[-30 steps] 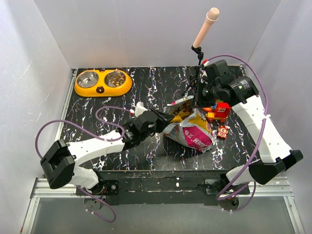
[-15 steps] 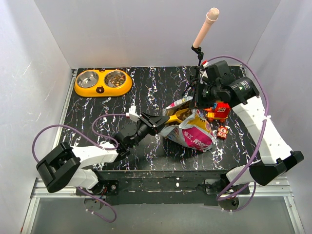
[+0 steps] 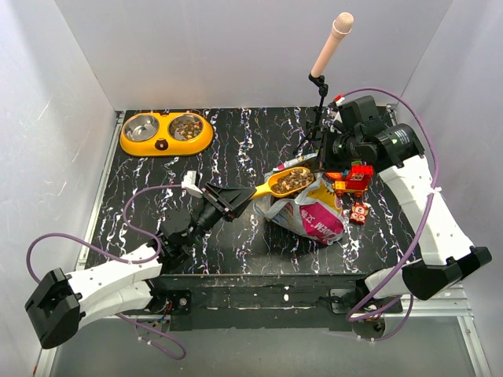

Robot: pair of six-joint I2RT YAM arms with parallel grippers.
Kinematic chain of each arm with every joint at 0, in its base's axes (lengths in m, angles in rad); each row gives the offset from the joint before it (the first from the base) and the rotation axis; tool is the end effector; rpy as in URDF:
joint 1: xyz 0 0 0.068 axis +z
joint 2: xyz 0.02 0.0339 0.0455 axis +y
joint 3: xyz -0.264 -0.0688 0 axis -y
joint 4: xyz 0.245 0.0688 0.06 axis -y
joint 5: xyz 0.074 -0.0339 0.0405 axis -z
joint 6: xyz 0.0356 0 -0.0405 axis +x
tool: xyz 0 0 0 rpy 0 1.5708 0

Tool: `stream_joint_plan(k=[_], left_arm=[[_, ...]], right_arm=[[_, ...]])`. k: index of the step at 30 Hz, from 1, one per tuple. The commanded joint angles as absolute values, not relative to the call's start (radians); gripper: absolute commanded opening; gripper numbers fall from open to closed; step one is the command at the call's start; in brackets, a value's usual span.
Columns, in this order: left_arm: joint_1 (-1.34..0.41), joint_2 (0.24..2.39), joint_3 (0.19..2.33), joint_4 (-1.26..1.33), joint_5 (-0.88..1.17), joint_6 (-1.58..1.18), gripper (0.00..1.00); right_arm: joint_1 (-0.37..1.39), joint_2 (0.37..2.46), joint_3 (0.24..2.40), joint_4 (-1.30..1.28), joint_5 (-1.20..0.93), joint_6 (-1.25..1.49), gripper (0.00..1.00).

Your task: Serve the pet food

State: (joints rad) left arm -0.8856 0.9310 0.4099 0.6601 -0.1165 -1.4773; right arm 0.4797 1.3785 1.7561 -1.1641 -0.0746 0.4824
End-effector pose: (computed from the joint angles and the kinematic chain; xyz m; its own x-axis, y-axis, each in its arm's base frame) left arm 0.1380 -0.1623 0.2705 -0.6850 -0.7245 -0.0764 0.1523 -0.0398 -0.9875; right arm 0.2228 0.1189 0.4412 -0.7915 0.1097 -0.6012 -0.1578 0.9137 0.3744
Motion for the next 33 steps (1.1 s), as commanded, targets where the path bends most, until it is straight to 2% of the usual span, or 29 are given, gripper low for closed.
stream_joint_plan(k=[1,6,11,16,21,27,30,33], left_arm=[[-0.887,0.899,0.405,0.667,-0.114,-1.479,0.0],[-0.891,0.897,0.402,0.657,-0.152,-1.491,0.0],[-0.891,1.008,0.385,0.838,-0.221,-1.528,0.0],[-0.905,0.884,0.35,0.694,-0.25,-1.506,0.0],[-0.92,0.796,0.305,0.678,-0.317,-1.519,0.0],[-0.923,0.999,0.23,1.056,-0.279,-1.546,0.0],[-0.923,0.954,0.279,0.897,-0.258,-1.528,0.0],[-0.923,0.974,0.247,1.012,-0.261,-1.52,0.0]], right_arm=[[0.479,1.307,1.859,-1.029,-0.107,0.472,0.01],[0.479,1.305,1.855,-1.023,-0.104,0.474,0.01],[0.479,1.321,1.887,-1.037,-0.101,0.472,0.01],[0.477,1.316,1.884,-1.042,-0.094,0.469,0.01],[0.476,1.33,1.891,-1.035,-0.11,0.476,0.01],[0.477,1.336,1.899,-1.04,-0.112,0.483,0.01],[0.476,1.315,1.862,-1.029,-0.112,0.489,0.01],[0.476,1.308,1.85,-1.032,-0.115,0.491,0.01]])
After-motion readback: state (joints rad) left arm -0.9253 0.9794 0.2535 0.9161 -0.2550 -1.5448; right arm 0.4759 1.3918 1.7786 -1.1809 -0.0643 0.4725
